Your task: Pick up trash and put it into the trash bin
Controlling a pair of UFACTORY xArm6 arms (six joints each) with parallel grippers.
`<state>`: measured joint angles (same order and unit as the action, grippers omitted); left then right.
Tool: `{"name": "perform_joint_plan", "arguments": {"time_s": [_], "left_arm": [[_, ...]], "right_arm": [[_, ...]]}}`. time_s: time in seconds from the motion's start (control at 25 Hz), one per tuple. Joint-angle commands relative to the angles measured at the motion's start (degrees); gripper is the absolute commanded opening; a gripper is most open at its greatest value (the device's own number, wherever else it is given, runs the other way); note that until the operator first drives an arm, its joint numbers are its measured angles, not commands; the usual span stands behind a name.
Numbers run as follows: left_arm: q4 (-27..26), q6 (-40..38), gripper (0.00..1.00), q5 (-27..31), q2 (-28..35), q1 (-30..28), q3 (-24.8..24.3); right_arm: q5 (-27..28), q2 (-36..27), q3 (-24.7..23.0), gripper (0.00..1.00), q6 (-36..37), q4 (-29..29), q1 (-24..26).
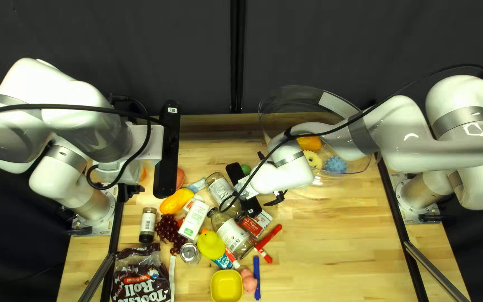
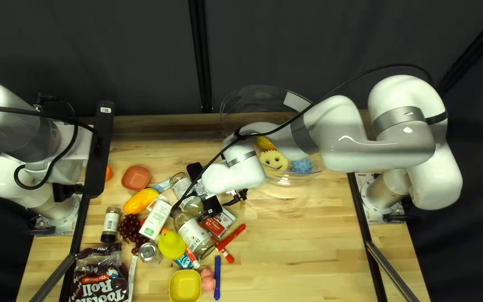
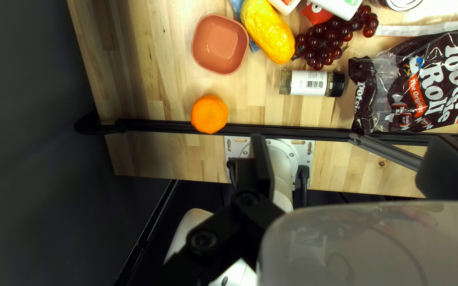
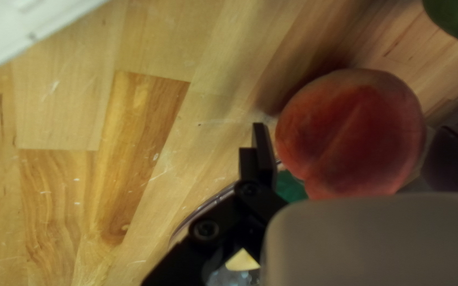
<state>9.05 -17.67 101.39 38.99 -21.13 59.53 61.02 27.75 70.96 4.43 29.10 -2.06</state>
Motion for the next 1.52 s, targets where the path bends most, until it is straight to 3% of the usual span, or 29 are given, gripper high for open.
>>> {"name": "perform_joint_plan", "arguments": {"time_s": [0.04,0.32,0.4,0.48,0.64,0.8,0.92,1.16,1.28,1.32,1.36,1.52], "left_arm": [[0.0,0.0,1.0,0.0,0.0,0.0,0.0],[0.0,0.0,1.0,0.0,0.0,0.0,0.0],[0.0,0.0,1.0,0.0,0.0,0.0,0.0],[0.0,0.0,1.0,0.0,0.0,0.0,0.0],[0.0,0.0,1.0,0.0,0.0,0.0,0.0],[0.0,0.0,1.0,0.0,0.0,0.0,0.0],[0.0,0.0,1.0,0.0,0.0,0.0,0.0],[0.0,0.0,1.0,0.0,0.0,0.0,0.0],[0.0,0.0,1.0,0.0,0.0,0.0,0.0],[0.0,0.0,1.0,0.0,0.0,0.0,0.0],[0.0,0.0,1.0,0.0,0.0,0.0,0.0],[0.0,0.0,1.0,0.0,0.0,0.0,0.0]], "right_arm": [[1.83,-0.54,1.11,0.01,0.01,-0.48,-1.2],[9.62,-7.42,5.49,0.0,0.8,-0.97,-6.62],[14.46,-10.12,9.14,0.0,0.36,-0.19,-9.68],[19.0,-12.88,12.28,0.0,-0.94,1.66,-13.18],[24.4,-18.21,13.27,0.01,-4.1,5.6,-17.49],[28.9,-24.09,9.01,0.02,-7.65,7.43,-18.39],[30.06,-30.54,1.83,0.02,-10.54,6.09,-16.55],[26.95,-42.82,-11.01,0.01,-12.14,3.86,-11.94],[24.65,-44.62,-14.34,0.03,-12.58,2.01,-9.77],[24.49,-44.38,-14.29,0.72,-12.7,1.62,-9.62],[24.42,-43.28,-13.48,0.98,-13.04,1.07,-9.83],[25.37,-39.29,-8.29,1.0,-13.2,0.58,-11.99]]}}
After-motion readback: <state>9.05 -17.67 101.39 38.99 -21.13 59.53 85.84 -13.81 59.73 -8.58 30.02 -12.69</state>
